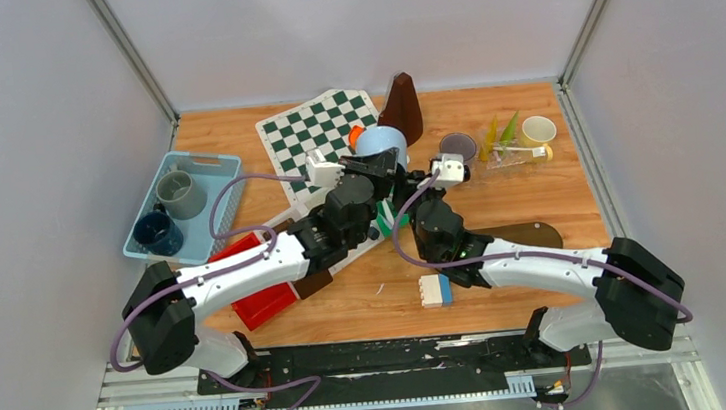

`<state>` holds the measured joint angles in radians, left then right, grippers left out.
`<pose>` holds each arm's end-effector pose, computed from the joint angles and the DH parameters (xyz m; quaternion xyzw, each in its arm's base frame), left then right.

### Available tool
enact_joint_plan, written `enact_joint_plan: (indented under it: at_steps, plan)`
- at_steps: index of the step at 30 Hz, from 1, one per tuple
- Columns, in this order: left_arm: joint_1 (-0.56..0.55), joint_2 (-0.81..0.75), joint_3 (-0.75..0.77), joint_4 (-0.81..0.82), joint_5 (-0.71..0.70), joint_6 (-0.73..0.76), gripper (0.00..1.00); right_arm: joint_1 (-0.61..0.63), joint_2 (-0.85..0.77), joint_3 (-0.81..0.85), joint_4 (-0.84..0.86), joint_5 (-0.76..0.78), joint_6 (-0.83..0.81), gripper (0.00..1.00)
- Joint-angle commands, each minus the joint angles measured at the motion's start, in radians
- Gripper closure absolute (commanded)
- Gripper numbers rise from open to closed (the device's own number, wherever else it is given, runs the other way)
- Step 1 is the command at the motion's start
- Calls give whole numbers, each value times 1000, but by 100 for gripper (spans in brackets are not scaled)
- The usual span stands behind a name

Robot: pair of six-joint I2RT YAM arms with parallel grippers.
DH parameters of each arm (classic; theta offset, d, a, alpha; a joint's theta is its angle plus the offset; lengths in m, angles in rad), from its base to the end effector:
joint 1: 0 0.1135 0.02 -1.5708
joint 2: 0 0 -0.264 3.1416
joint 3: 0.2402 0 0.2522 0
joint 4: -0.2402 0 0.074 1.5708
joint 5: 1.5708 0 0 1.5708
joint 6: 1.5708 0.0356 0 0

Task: Prepare toiletry sets of a toothbrush and toothpaste on the tray
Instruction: Pick up the cup from the storage box.

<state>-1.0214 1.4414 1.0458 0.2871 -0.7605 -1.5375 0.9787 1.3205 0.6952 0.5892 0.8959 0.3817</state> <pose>0.1955 -0.2723 0.3255 -0.4160 0.6051 -0.5145 0.4427 0.1819 0.2206 0.2711 0.0966 0.7085 0.1512 0.6825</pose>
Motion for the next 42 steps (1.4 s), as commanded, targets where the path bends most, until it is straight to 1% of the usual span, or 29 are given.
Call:
enact_joint_plan:
  at_steps: [1, 2, 3, 4, 6, 8, 10, 14, 20, 22, 23, 24, 25, 26, 27, 28, 30, 33, 34, 35, 36, 37, 38, 39, 40, 42]
  plan:
    - [-10, -56, 4, 153, 14, -46, 70, -27, -43, 44, 24, 24, 3, 100]
    - [-11, -58, -7, 156, 18, -57, 66, -27, -46, 43, 26, 24, -9, 100]
    - [-10, -61, -13, 176, 22, -60, 59, -27, -50, 41, 26, 22, -20, 100]
    - [-10, -62, -27, 188, 24, -60, 55, -28, -54, 41, 21, 21, -28, 100]
    - [-12, -75, -42, 212, 29, -56, 40, -32, -62, 50, -15, 14, -32, 100]
    - [-11, -94, -48, 218, 35, -39, 34, -48, -67, 64, -71, -12, -20, 100]
    - [-12, -115, -49, 213, 45, -16, 29, -61, -79, 82, -139, -39, -10, 100]
    - [-11, -169, -48, 163, 74, 18, 22, -83, -105, 129, -272, -68, -14, 100]
    - [-11, -249, -69, 88, 113, 75, 21, -146, -159, 186, -474, -171, -34, 100]
    - [-10, -286, -62, 40, 111, 148, 21, -174, -187, 212, -573, -217, -38, 100]
    - [-11, -300, -52, 22, 108, 218, 21, -194, -201, 238, -638, -242, -39, 100]
    - [-10, -325, -45, -25, 100, 255, 20, -214, -213, 260, -709, -272, -35, 100]
    - [-9, -337, -26, -53, 95, 336, 20, -242, -224, 281, -774, -305, -28, 100]
    - [-9, -360, -14, -115, 85, 375, 18, -274, -236, 299, -831, -353, -29, 100]
    - [-7, -370, 7, -140, 80, 471, 17, -307, -247, 317, -895, -403, -25, 100]
    - [-7, -389, 17, -195, 67, 523, 15, -343, -259, 332, -946, -445, -22, 100]
    - [-4, -417, 40, -265, 45, 697, 13, -406, -281, 356, -1044, -528, -41, 100]
    - [0, -455, 57, -347, 8, 872, 9, -493, -298, 398, -1176, -626, -89, 100]
    - [0, -474, 61, -378, -8, 966, 8, -517, -298, 413, -1223, -653, -105, 100]
    - [4, -489, 67, -391, -16, 1013, 7, -542, -298, 426, -1264, -676, -126, 100]
    - [7, -498, 70, -418, -26, 1105, 6, -566, -301, 437, -1298, -702, -148, 100]
    - [15, -512, 76, -432, -29, 1148, 4, -590, -303, 444, -1329, -722, -166, 100]
    - [21, -520, 80, -464, -28, 1227, 3, -617, -305, 446, -1350, -740, -184, 100]
    - [38, -535, 86, -478, -24, 1262, 2, -642, -309, 444, -1365, -760, -202, 100]
    - [46, -543, 88, -505, -16, 1329, 1, -662, -313, 440, -1374, -775, -221, 100]
    - [79, -563, 94, -538, -3, 1415, 0, -683, -321, 421, -1375, -774, -264, 100]
